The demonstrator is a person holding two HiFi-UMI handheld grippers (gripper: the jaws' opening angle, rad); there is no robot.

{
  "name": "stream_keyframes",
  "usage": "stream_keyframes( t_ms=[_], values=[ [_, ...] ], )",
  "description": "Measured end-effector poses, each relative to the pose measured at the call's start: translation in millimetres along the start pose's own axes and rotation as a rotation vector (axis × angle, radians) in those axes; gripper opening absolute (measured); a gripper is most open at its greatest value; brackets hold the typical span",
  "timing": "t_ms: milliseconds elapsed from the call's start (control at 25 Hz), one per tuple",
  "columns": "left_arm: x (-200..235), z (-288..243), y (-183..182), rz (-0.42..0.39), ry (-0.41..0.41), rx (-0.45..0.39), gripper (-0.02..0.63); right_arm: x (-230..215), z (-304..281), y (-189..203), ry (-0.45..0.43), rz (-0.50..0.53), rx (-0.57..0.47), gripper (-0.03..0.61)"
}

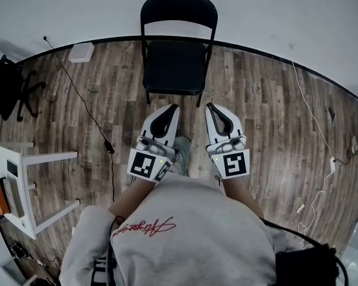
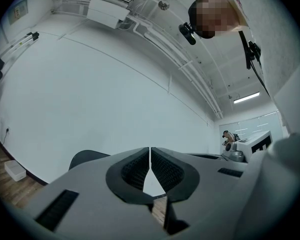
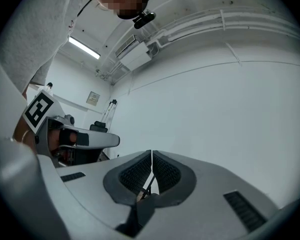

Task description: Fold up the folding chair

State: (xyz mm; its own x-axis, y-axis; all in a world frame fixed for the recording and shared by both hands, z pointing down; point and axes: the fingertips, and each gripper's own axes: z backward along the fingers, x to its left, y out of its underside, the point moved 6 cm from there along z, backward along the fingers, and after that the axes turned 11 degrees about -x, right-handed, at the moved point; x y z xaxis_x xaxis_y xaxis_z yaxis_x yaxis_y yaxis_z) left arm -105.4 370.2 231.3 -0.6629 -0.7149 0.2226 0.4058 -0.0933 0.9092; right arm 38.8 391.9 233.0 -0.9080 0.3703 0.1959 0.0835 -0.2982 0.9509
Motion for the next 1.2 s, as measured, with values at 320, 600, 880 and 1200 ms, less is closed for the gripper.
stream_keyframes(
  t_ms=[320,600,880,1200],
  values=[
    [81.4,-100.4,30.4,0.022,0.013,0.09,0.018,-58.9,-105.9,45.5,-0.01,0.013,0.04,0.018],
    [131.4,-145.7,70.5,0.064,-0.044,0.226,0.02,-102.7,-163.6,87.7,-0.011,0.028,0.119,0.02],
    [171.9,-134.5,136.9,0.261,-0.276,0.403,0.293,-161.4,-197.8,150.1,-0.061,0.005,0.248,0.166],
    [195.1,-63.2,261.0,0.574,-0.734,0.632,0.327,-238.7,-253.1,237.7,-0.185,0.107,0.454,0.232]
  ],
)
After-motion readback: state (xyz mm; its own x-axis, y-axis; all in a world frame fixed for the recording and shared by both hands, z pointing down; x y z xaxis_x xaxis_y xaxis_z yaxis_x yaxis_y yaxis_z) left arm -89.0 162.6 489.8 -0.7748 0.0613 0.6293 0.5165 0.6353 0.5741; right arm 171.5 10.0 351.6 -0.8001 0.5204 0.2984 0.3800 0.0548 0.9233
